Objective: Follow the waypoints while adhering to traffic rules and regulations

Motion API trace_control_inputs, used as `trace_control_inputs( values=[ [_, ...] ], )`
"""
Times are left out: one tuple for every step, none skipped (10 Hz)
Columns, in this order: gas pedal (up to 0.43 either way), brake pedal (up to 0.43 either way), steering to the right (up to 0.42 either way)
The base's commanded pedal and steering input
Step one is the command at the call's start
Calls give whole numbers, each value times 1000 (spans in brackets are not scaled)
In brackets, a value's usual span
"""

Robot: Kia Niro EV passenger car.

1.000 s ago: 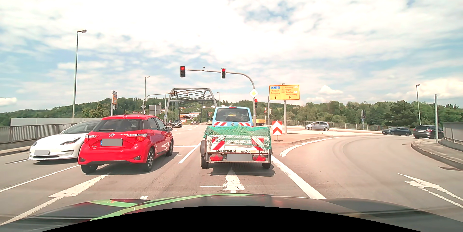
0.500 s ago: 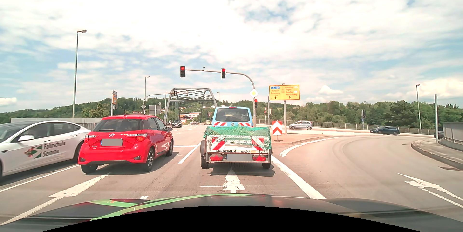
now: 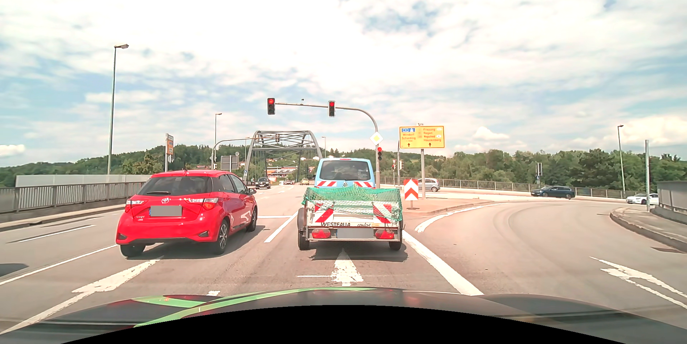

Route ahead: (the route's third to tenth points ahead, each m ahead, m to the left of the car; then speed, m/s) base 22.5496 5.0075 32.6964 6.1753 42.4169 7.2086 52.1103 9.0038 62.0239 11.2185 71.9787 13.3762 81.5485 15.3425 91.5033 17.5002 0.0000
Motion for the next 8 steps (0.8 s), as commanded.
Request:
trace_control_inputs(
  values=[
    [0, 226, -7],
    [0, 226, -7],
    [0, 226, -7],
    [0, 226, -7],
    [0, 226, -7],
    [0, 226, -7],
    [0, 226, -7],
    [0, 226, -7]
  ],
)
